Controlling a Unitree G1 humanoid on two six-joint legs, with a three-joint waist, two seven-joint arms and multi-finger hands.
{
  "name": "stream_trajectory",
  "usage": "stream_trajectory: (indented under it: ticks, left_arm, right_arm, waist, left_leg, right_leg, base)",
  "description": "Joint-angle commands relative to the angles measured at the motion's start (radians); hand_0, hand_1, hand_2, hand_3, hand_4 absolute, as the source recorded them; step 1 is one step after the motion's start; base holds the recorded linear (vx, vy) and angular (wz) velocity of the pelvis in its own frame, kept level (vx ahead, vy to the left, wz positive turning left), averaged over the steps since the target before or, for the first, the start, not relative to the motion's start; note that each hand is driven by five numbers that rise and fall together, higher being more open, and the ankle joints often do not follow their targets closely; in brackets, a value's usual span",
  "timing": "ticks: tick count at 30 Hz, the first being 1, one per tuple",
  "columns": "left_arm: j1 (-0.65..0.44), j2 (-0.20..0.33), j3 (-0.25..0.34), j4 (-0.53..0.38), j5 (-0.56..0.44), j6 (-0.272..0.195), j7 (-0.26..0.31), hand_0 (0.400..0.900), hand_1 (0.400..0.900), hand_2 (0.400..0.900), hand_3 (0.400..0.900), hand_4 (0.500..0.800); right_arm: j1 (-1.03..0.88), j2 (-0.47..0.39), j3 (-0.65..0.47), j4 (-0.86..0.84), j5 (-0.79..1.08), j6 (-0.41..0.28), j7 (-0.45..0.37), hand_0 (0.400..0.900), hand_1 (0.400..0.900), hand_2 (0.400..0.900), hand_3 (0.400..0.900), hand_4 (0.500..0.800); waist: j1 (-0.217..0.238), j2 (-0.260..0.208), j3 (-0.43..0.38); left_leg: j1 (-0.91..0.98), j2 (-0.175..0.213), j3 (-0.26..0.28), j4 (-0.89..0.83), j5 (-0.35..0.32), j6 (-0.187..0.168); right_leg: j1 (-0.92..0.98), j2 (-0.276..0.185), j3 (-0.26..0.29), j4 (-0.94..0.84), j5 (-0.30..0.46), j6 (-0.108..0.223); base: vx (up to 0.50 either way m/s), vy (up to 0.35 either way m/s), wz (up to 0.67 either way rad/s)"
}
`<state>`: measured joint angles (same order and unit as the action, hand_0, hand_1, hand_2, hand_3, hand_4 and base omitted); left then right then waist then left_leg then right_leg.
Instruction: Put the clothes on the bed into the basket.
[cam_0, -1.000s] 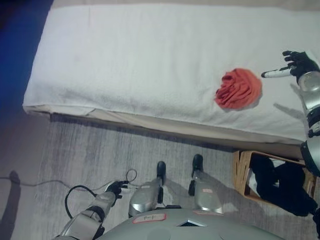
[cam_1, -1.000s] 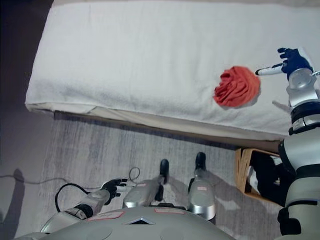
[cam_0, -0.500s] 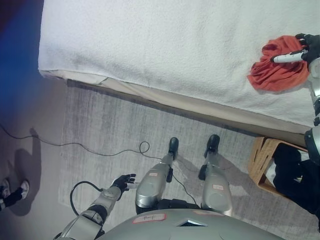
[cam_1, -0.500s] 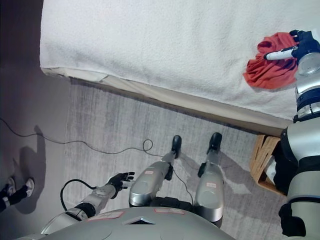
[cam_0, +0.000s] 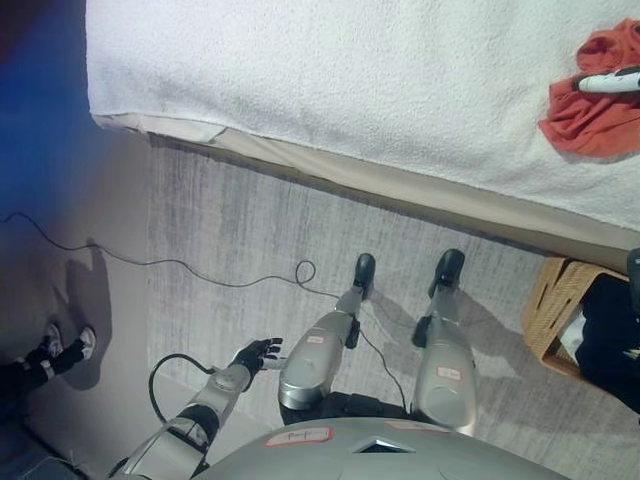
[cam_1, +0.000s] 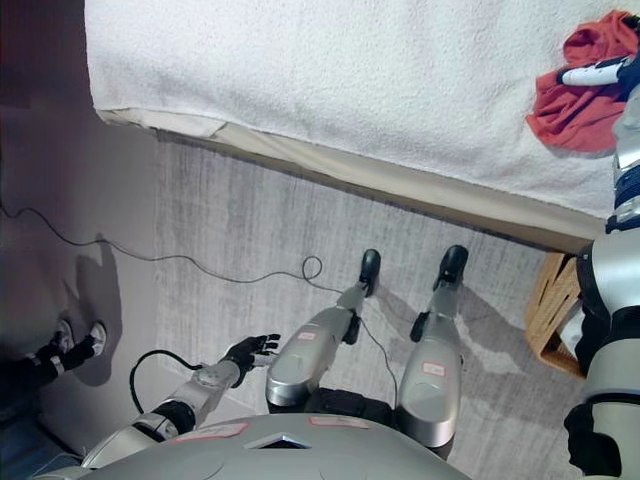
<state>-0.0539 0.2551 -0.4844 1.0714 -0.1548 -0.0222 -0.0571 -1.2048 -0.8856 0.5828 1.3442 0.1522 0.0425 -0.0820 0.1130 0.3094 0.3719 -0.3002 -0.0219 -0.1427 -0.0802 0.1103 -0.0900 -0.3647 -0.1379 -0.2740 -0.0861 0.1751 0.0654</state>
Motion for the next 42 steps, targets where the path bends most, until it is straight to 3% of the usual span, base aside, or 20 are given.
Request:
stream_trajectory:
  ticks: [1,10,18,24,30,35,42]
  left_arm:
    - [0.041,0.059,-0.081,0.022,-0.008,0.016,0.005,0.900,0.900,0.900,0.900,0.800]
    - [0.015,0.056,-0.079,0.027,-0.021,0.013,0.017,0.900,0.900,0.900,0.900,0.800]
    - [-0.027,0.042,-0.058,0.101,-0.034,0.020,0.028,0.900,0.900,0.900,0.900,0.800]
    - [-0.058,0.043,-0.022,0.167,-0.031,0.023,0.033,0.900,0.900,0.900,0.900,0.800]
    - [-0.063,0.059,0.030,0.230,-0.011,0.034,0.028,0.900,0.900,0.900,0.900,0.800]
    - [-0.057,0.085,0.078,0.258,0.009,0.041,0.019,0.900,0.900,0.900,0.900,0.800]
    - [-0.040,0.110,0.122,0.281,0.031,0.049,0.017,0.900,0.900,0.900,0.900,0.800]
  right_arm:
    - [-0.092,-0.026,0.069,0.050,0.046,-0.030,-0.007,0.400,0.400,0.400,0.400,0.500]
    - [-0.083,-0.015,0.063,0.056,0.053,-0.025,0.002,0.400,0.400,0.400,0.400,0.500]
    - [-0.074,0.023,0.060,0.053,0.058,-0.014,0.004,0.400,0.400,0.400,0.400,0.500]
    - [-0.057,0.060,0.085,0.019,0.021,-0.009,0.008,0.400,0.400,0.400,0.400,0.500]
    - [-0.052,0.095,0.122,-0.024,-0.038,-0.003,0.026,0.400,0.400,0.400,0.400,0.500]
    - [-0.009,0.065,0.108,0.002,-0.079,0.002,0.060,0.400,0.400,0.400,0.400,0.500]
    - [0.048,-0.004,0.078,0.028,-0.101,0.008,0.081,0.400,0.400,0.400,0.400,0.500]
  waist:
    - [0.002,-0.020,-0.003]
    - [-0.010,-0.022,-0.010]
    - [-0.035,-0.054,-0.028]
    - [-0.056,-0.117,-0.061]
    - [-0.084,-0.220,-0.124]
    - [-0.113,-0.301,-0.219]
    - [-0.148,-0.342,-0.295]
  left_leg:
    - [-0.028,-0.013,0.059,-0.007,-0.001,-0.024]
    - [-0.021,-0.015,0.060,-0.007,-0.006,-0.022]
    - [0.006,-0.007,0.072,-0.006,-0.022,-0.017]
    - [0.048,0.003,0.093,0.018,-0.063,0.000]
    - [0.124,0.016,0.142,0.047,-0.119,0.022]
    - [0.224,0.031,0.202,0.047,-0.165,0.037]
    - [0.309,0.034,0.271,0.038,-0.198,0.051]
  right_leg:
    - [-0.015,-0.077,0.119,0.047,-0.058,0.065]
    - [-0.005,-0.080,0.127,0.043,-0.059,0.065]
    - [0.016,-0.074,0.134,0.044,-0.063,0.063]
    - [0.050,-0.064,0.150,0.052,-0.070,0.063]
    - [0.100,-0.040,0.197,0.060,-0.079,0.065]
    - [0.156,-0.020,0.242,0.051,-0.075,0.075]
    - [0.193,0.002,0.302,0.042,-0.067,0.089]
  base:
    - [0.00,0.000,0.00]
    - [0.00,0.003,-0.02]
    - [-0.01,0.007,-0.10]
    - [0.01,0.001,-0.21]
    - [0.04,0.011,-0.42]
    - [0.06,0.034,-0.44]
    - [0.04,0.060,-0.46]
